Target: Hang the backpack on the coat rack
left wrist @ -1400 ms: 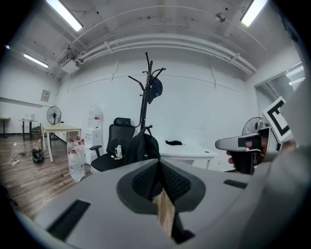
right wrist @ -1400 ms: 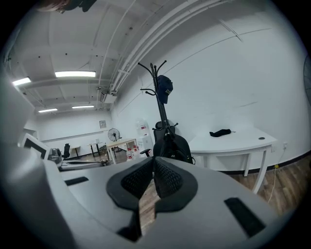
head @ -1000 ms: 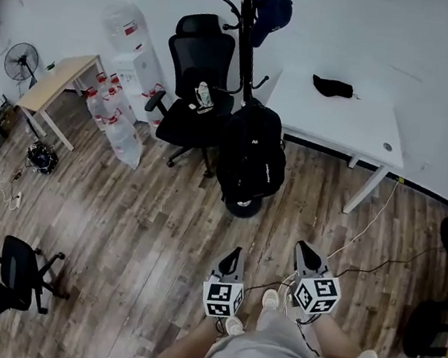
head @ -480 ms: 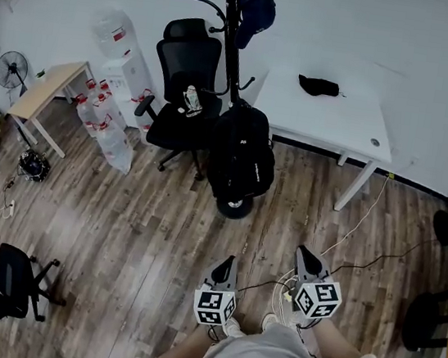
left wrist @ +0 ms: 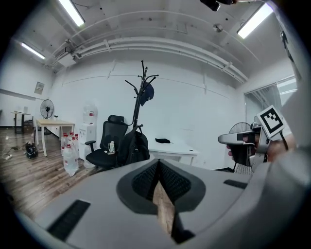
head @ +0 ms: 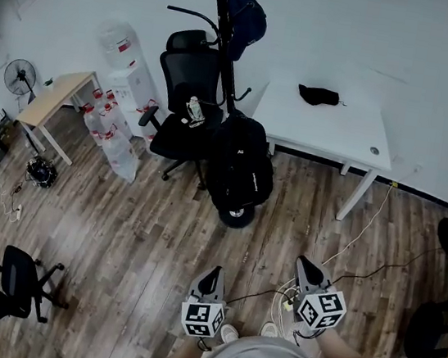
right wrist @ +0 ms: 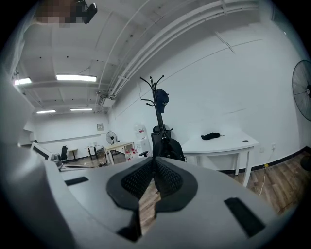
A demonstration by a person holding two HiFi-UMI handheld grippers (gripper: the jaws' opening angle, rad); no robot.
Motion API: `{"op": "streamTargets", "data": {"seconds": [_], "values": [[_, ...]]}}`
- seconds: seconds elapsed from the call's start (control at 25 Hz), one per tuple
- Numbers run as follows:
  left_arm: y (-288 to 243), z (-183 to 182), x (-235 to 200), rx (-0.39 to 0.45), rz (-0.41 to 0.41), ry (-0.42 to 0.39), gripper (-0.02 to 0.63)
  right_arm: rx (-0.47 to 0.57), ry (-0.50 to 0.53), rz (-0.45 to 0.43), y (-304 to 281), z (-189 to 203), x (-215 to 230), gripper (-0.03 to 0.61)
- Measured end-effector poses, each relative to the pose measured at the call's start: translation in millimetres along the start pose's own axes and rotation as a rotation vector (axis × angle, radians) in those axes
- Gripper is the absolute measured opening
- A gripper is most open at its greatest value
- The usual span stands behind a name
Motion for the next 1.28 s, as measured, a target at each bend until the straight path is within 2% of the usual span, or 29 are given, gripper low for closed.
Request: {"op": "streamTargets", "data": {"seconds": [0.2,0.68,0.92,1.28], "values": [[8.3,-4.2,10.3,-0.006,-0.009,-0.004,0.009,-0.005,-0.04,-0.006,15.4,2.3,9.7,0.025],[9.8,-5.5,38.9,0.014,-0.038,-0.031,0.009,-0.053,-0.011,-0.091,29.7,3.7,7.1,0.014],[8.9,-6.8,43.3,0.008,-0.039,-0.055,0.009,-0.046,-0.032,-0.089,24.4,3.3,11.3,0.014],[4.0,-6.1,43.9,0.007,-0.045,-0.035,0.009,-0.049,-0.019,-0.092,18.1,3.1,14.3,0.014]]}}
Point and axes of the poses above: the fingertips, and each gripper's own axes: y backward along the fingers, x to its right, z out of its underside, the point moved 10 cm from there along y, backward along the fingers, and after that the axes turned 1 degree about -x, right-handed, at the moved point
